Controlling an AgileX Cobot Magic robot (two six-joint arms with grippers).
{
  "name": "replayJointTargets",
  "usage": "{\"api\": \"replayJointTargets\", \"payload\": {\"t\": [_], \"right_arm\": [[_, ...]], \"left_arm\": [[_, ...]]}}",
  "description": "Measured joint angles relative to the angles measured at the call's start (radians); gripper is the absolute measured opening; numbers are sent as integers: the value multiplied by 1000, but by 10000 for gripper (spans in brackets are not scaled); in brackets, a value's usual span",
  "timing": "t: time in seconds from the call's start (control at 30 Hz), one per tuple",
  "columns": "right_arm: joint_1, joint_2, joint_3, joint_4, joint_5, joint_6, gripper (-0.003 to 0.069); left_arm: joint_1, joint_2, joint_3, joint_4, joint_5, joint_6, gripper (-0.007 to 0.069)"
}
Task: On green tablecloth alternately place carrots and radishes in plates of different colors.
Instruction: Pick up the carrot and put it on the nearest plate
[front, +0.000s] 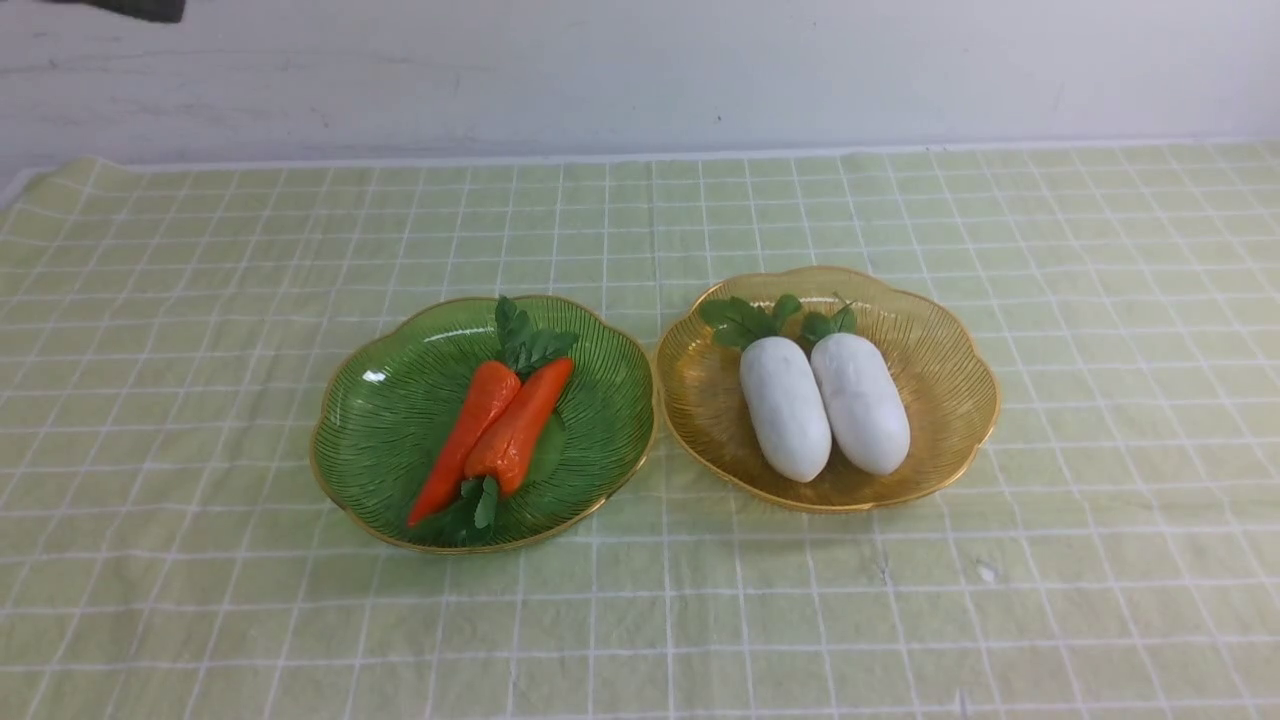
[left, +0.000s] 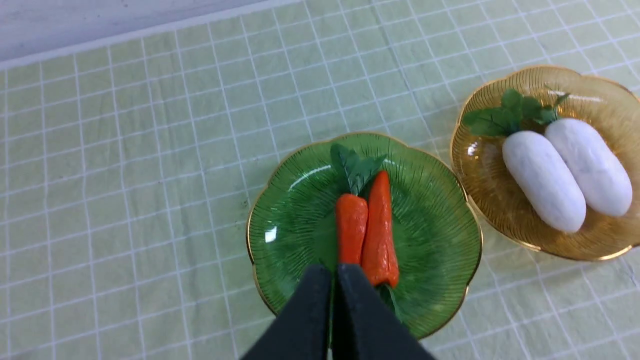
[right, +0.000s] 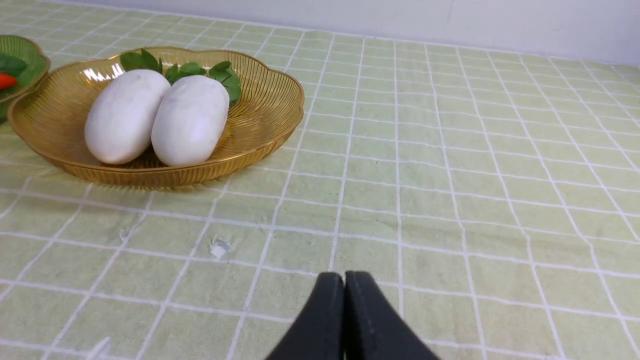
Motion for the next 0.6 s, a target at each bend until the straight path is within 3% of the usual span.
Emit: {"api": "replayJointTargets", "payload": {"t": [0.4, 0.6], "right_arm": [[0, 0, 0, 0, 0, 0, -15], [0, 0, 0, 0, 0, 0, -15]], "left_arm": [[0, -579, 550, -79, 5, 11, -8], [0, -928, 839, -110, -107, -15, -8]]}}
